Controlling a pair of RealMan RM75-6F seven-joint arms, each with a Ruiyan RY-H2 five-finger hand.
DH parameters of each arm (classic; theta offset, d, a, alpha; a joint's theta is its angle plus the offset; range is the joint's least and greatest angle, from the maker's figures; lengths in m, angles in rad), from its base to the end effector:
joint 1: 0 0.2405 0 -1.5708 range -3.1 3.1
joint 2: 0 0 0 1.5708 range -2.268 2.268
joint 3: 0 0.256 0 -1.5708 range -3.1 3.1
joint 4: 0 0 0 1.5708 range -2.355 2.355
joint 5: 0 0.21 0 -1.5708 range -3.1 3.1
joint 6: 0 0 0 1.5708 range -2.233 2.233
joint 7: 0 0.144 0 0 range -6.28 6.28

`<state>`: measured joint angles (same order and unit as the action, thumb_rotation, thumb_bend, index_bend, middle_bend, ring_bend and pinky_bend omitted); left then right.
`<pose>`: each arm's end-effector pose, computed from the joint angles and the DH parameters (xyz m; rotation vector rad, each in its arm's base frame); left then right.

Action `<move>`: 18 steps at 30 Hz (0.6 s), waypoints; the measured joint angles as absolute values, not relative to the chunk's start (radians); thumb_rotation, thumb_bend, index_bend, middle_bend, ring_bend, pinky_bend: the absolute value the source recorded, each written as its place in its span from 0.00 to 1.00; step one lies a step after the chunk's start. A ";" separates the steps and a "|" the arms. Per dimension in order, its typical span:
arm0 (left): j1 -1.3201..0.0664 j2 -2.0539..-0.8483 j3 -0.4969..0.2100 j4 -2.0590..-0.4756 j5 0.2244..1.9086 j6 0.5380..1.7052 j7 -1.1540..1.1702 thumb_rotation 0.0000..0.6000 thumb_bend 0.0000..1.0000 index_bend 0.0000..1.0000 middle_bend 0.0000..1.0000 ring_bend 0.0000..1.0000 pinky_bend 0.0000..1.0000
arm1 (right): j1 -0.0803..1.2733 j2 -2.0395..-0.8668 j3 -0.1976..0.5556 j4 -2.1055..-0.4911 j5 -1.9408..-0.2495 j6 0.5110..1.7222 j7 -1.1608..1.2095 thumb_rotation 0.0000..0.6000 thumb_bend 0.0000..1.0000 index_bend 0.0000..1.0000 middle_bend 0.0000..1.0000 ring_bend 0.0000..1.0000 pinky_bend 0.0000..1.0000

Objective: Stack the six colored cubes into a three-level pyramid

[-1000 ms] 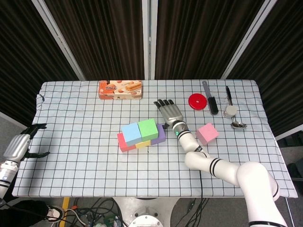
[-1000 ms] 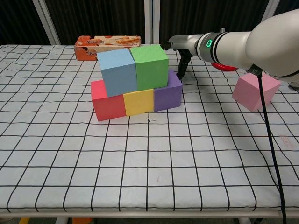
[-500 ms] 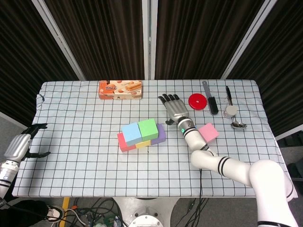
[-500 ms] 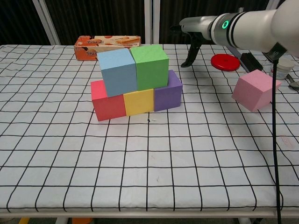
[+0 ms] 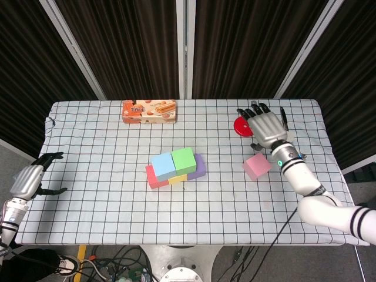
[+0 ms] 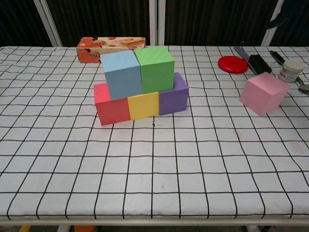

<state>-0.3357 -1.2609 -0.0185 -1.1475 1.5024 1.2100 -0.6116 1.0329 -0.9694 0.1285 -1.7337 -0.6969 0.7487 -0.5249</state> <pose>-0.3550 0.2708 0.1333 -1.4645 -1.2168 -1.0456 -0.1193 -0.4027 0.1405 1.8798 -0.7412 0.5943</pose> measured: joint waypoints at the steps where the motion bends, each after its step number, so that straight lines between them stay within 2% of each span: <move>1: -0.336 -1.259 -0.020 -1.157 1.500 1.210 -0.603 1.00 0.02 0.13 0.18 0.09 0.20 | 1.013 -0.947 0.111 -1.749 -0.734 0.754 -0.528 1.00 0.11 0.00 0.13 0.00 0.00; 9: -0.346 -1.250 -0.036 -1.214 1.485 1.204 -0.525 1.00 0.02 0.13 0.18 0.09 0.20 | 0.894 -0.914 0.022 -1.769 -0.936 0.783 -0.497 1.00 0.10 0.00 0.13 0.00 0.00; 18: -0.353 -1.254 -0.036 -1.247 1.477 1.187 -0.469 1.00 0.02 0.13 0.18 0.09 0.20 | 0.820 -1.011 -0.011 -1.633 -1.157 0.798 -0.378 1.00 0.10 0.00 0.09 0.00 0.00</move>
